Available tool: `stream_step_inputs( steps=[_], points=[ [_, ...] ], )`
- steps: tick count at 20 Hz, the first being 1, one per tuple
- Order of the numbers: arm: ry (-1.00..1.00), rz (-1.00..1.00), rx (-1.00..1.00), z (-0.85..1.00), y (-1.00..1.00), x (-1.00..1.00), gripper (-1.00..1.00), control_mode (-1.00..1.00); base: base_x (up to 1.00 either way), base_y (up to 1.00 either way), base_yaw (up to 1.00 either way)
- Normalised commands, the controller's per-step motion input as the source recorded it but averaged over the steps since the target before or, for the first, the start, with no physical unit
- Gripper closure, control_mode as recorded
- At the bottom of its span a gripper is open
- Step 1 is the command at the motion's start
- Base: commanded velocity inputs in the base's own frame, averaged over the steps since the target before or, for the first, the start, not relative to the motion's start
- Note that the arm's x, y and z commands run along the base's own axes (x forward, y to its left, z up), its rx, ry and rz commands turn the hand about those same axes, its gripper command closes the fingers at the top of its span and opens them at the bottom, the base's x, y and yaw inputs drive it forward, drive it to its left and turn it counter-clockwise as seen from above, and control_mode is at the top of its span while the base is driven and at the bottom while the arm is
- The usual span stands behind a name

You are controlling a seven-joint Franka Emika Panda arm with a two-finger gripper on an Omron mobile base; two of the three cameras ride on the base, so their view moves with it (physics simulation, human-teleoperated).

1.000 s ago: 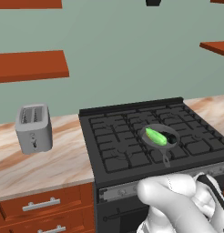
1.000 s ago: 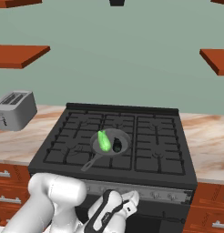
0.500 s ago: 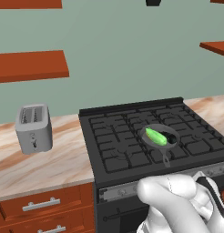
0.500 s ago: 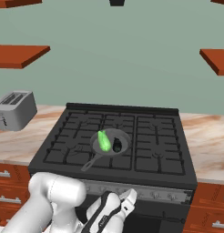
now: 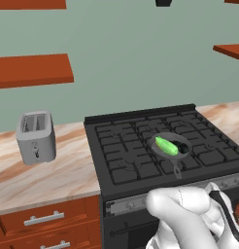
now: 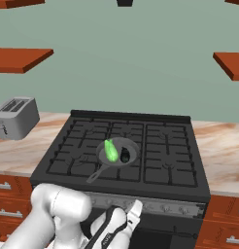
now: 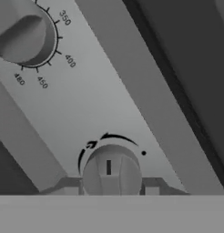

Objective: Put the corn and eggplant in the pan. Then turn on the front center burner and set the heat to medium.

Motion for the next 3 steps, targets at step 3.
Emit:
stream_step_inputs(
  steps=[3],
  points=[
    [-0.02,0.0,-0.23,0.0,0.0,0.0,1.0,-1.0,0.0,0.0,0.0]
  ],
)
